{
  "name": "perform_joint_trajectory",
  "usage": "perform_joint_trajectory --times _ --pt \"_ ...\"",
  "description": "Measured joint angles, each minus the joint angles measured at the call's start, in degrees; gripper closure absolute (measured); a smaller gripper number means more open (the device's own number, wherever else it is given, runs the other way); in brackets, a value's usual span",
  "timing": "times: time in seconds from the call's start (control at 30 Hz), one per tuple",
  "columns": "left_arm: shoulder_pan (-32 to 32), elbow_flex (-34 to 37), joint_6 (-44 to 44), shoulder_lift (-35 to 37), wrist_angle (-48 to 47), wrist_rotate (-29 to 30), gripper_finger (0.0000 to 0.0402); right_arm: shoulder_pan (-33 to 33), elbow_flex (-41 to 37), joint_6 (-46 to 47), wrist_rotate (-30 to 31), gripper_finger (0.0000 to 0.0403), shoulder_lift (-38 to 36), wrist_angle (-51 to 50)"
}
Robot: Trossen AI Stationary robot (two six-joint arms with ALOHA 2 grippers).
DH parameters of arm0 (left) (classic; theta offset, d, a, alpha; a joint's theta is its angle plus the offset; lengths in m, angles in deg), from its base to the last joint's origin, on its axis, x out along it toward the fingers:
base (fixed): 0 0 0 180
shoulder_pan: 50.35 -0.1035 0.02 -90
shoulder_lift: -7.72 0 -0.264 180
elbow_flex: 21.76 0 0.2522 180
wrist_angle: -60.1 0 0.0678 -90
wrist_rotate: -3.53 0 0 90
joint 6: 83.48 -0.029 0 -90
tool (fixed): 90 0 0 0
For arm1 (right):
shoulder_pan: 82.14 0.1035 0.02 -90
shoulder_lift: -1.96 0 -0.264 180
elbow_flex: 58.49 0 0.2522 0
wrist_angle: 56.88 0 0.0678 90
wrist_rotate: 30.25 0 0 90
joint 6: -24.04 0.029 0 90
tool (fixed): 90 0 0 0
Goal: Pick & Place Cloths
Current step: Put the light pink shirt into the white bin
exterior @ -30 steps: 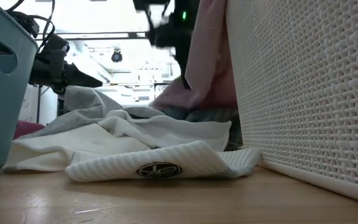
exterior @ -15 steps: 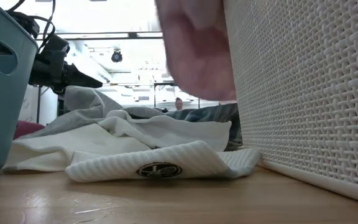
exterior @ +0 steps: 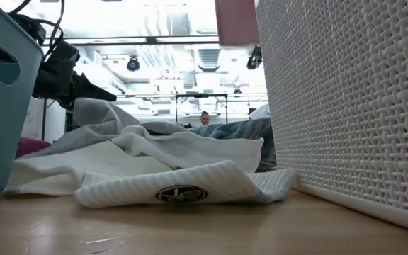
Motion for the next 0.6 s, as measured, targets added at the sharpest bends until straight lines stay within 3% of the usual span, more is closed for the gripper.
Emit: perform_joint_trajectory --times 0.3,0.4,0.6 --pt "-0.01 0.0 -0.01 0.0 0.0 -0.01 0.0388 13.69 0.0 4.4 1.32 0.0392 1.52 0.05" --pt "0.01 0.0 0.0 0.0 0.0 -0.01 0.0388 17.31 -0.01 6.65 -1.36 0.0393 2.76 0.06" --pt "0.01 0.0 -0.02 0.0 0.0 0.0 0.0388 23.46 -0.04 23.85 -4.25 0.0392 6.32 -1.46"
